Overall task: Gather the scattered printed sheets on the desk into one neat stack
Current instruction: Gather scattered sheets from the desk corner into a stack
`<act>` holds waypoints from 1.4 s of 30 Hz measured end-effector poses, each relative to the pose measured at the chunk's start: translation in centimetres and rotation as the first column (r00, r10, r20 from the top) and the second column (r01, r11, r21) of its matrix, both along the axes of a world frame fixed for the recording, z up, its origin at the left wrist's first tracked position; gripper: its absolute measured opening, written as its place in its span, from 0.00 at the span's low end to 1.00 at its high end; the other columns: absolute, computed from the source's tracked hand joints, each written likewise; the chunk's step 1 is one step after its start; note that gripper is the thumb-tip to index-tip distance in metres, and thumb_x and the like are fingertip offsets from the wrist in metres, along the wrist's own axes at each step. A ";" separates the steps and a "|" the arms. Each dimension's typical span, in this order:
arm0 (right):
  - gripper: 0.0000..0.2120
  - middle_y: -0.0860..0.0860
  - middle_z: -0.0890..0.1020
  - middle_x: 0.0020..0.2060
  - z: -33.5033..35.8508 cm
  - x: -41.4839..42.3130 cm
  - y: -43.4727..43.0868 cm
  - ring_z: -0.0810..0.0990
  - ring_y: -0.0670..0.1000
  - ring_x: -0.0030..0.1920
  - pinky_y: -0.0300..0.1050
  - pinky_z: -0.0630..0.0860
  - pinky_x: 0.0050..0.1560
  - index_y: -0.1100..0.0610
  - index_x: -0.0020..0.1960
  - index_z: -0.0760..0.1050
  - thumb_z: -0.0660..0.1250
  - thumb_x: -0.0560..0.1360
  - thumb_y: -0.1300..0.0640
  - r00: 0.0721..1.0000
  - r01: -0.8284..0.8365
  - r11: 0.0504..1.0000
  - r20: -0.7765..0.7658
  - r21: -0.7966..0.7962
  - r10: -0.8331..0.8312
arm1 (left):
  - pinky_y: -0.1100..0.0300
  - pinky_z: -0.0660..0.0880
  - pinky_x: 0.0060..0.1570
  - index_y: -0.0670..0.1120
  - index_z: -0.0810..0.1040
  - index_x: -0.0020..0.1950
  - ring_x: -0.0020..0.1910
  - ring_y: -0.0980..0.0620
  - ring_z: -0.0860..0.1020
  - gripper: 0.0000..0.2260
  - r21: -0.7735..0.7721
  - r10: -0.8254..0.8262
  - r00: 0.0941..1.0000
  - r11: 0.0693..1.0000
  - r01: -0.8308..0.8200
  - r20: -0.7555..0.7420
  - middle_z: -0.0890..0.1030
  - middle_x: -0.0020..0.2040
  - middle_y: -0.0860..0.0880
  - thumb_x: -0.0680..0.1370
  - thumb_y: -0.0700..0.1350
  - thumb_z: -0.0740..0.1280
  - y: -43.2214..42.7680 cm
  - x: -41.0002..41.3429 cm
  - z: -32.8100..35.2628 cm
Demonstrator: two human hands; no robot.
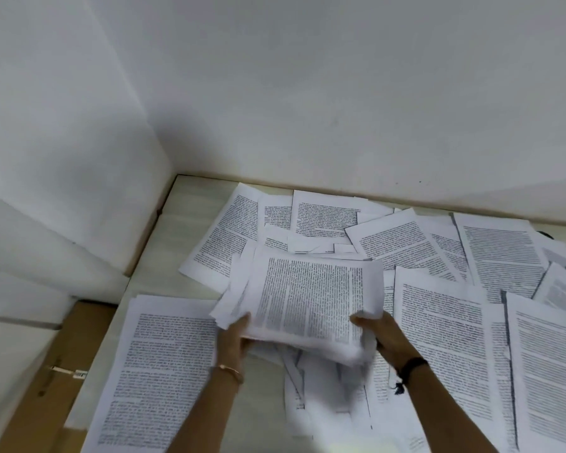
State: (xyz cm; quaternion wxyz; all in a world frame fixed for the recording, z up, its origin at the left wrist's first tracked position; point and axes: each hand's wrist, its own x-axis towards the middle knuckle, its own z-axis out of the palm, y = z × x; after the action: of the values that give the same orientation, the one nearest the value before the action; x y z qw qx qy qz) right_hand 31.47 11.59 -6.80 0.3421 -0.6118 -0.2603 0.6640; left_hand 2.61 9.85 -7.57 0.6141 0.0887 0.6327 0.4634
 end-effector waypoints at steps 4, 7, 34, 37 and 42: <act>0.27 0.50 0.82 0.38 0.4 2.9 0.5 0.80 0.51 0.43 0.40 0.77 0.41 0.60 0.47 0.77 0.80 0.53 0.51 0.992 -0.093 0.994 0.077 -0.057 0.097 | 0.47 0.74 0.54 0.39 0.76 0.57 0.54 0.39 0.77 0.22 -0.097 -0.236 0.958 0.970 0.222 -0.164 0.77 0.60 0.36 0.68 0.51 0.71 3.2 -4.6 -1.3; 0.47 0.52 0.80 0.60 -0.5 2.9 0.4 0.80 0.53 0.58 0.49 0.78 0.53 0.55 0.66 0.72 0.74 0.55 0.30 0.977 -0.036 0.999 0.207 -0.020 0.039 | 0.48 0.67 0.67 0.42 0.69 0.66 0.64 0.43 0.72 0.24 -0.188 -0.486 0.841 0.872 0.451 -0.237 0.72 0.66 0.42 0.75 0.54 0.64 4.6 -3.8 -1.1; 0.30 0.50 0.67 0.69 1.5 -6.8 1.7 0.69 0.53 0.67 0.46 0.68 0.64 0.58 0.75 0.55 0.65 0.77 0.59 0.934 -0.230 0.973 0.288 0.033 0.211 | 0.57 0.79 0.37 0.41 0.76 0.58 0.44 0.45 0.79 0.14 -0.047 0.005 1.000 0.999 -0.006 -0.015 0.81 0.51 0.41 0.75 0.43 0.67 0.8 0.0 0.9; 0.34 0.57 0.60 0.75 0.9 -4.8 2.3 0.61 0.57 0.74 0.49 0.63 0.69 0.57 0.77 0.51 0.66 0.77 0.54 0.869 -0.326 0.945 0.389 -0.015 0.306 | 0.56 0.75 0.43 0.45 0.77 0.56 0.46 0.48 0.78 0.13 -0.110 -0.216 0.976 0.971 0.214 -0.004 0.83 0.49 0.45 0.78 0.50 0.59 2.1 -2.0 1.9; 0.21 0.60 0.75 0.64 0.3 -5.8 0.9 0.76 0.61 0.61 0.48 0.72 0.57 0.57 0.71 0.62 0.60 0.80 0.56 0.828 -0.031 0.998 0.561 0.045 0.000 | 0.45 0.74 0.59 0.42 0.68 0.66 0.60 0.43 0.75 0.23 -0.292 -0.587 0.759 0.806 0.515 -0.280 0.73 0.66 0.40 0.77 0.55 0.58 3.1 -1.0 -1.0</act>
State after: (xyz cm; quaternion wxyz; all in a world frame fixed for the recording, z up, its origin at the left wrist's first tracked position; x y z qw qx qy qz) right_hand 25.65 12.48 -6.54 0.2611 -0.7683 -0.3717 0.4509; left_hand 1.58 12.91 -8.52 0.6035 0.2932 0.7212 0.1721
